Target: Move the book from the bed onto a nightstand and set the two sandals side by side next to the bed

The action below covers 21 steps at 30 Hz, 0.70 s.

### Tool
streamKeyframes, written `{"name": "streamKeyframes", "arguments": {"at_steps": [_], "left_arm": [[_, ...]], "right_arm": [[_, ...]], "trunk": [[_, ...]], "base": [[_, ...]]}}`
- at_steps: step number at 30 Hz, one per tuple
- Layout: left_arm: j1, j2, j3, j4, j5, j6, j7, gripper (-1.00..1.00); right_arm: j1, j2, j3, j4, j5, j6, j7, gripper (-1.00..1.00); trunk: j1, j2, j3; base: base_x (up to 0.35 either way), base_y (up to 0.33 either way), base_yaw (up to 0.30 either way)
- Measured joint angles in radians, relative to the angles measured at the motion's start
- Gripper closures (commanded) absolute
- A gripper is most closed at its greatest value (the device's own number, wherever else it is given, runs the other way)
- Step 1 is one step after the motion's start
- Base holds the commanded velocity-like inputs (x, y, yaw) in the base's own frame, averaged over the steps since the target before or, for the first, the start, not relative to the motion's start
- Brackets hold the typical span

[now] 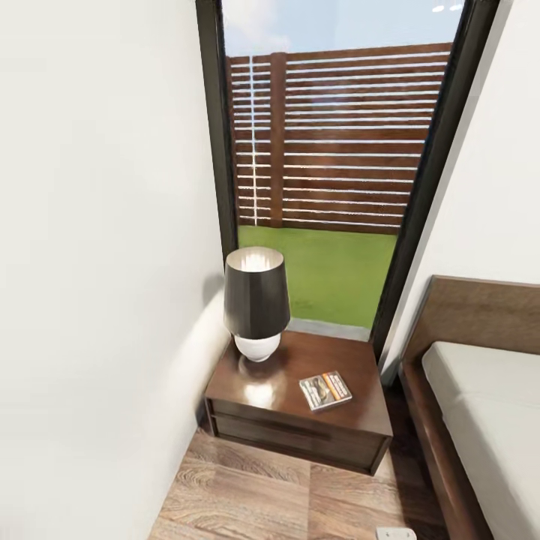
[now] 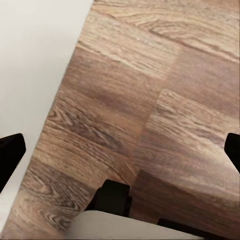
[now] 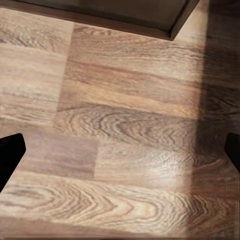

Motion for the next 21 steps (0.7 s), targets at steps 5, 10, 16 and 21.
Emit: {"name": "streamKeyframes", "arguments": {"at_steps": [5,10,16,21], "left_arm": [[0.019,0.005,0.0,0.008,0.003,-0.001,0.0,-1.0],[0.037,0.02,0.0,0.014,0.005,-0.002,0.0,-1.0],[0.052,0.037,0.0,0.015,0.03,-0.002,0.0,-1.0],[0.058,0.042,0.0,0.017,0.096,-0.002,-0.007,-1.0]], "right_arm": [[0.021,-0.001,0.0,0.0,0.0,-0.015,0.0,-1.0],[0.031,0.0,0.0,0.001,-0.001,-0.024,-0.001,-1.0],[0.035,0.001,0.0,0.001,0.001,-0.021,-0.009,-1.0],[0.035,0.002,0.0,0.0,0.004,-0.021,-0.01,-1.0]], "trunk": [[-0.019,0.035,0.016],[-0.038,0.07,0.031],[-0.061,0.112,0.05],[-0.081,0.147,0.066]], "base": [[0.0,0.0,0.0],[0.0,0.0,0.0],[0.0,0.0,0.0],[0.0,0.0,0.0]]}}
